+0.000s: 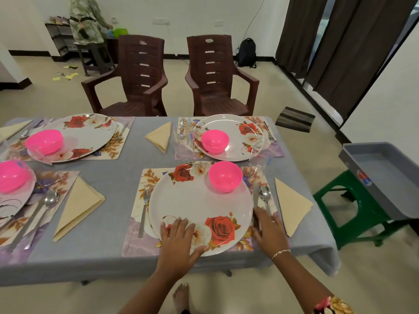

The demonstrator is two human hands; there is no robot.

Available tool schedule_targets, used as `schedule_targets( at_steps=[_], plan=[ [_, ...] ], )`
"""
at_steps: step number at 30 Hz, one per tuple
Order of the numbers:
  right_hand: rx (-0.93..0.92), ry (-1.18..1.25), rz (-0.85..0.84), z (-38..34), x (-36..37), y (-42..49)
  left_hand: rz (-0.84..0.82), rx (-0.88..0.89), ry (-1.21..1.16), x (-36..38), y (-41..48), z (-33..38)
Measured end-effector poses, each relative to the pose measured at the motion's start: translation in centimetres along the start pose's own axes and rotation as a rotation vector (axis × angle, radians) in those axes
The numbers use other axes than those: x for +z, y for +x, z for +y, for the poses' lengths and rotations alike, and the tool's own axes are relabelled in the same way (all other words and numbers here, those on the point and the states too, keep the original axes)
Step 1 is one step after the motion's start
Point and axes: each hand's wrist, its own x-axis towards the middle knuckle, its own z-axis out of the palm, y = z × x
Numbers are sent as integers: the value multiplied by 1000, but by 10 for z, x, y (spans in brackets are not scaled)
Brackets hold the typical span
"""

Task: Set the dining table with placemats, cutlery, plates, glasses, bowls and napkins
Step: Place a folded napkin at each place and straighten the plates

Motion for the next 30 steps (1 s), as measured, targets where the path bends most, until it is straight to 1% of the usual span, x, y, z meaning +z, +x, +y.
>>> schedule_targets(
  at_steps=[4,8,13,15,17,20,21,22,24,25,26,30],
  plan=[
    [8,-41,-10,9,3,-3,22,22,1,-2,-1,4],
    [-82,-184,40,14,6,-4,24,22,5,-2,0,6],
    [-133,-320,-127,13,1,-10,-7,23,-9,-3,1,8],
    [-118,-344,-183,13,-3,-14,-17,24,-4,-3,2,8],
    [-128,-412,-188,15,-4,-19,-18,31,6,-3,2,9],
    [-156,-457,-119,16,-4,-18,-7,38,26,-2,3,12],
    [-143,-449,-119,18,-4,-19,5,49,27,-2,4,13],
    [-146,-428,-79,19,-4,-20,9,58,22,-3,4,14],
    [-151,-364,54,20,-3,-20,-4,68,12,-4,6,18],
    [-131,-321,56,22,-2,-22,-7,73,5,-4,6,21],
    [-116,-309,103,26,-1,-26,-2,82,-6,-5,7,23],
    [-47,-231,186,43,-4,-43,59,165,-30,-2,11,38]
  ],
)
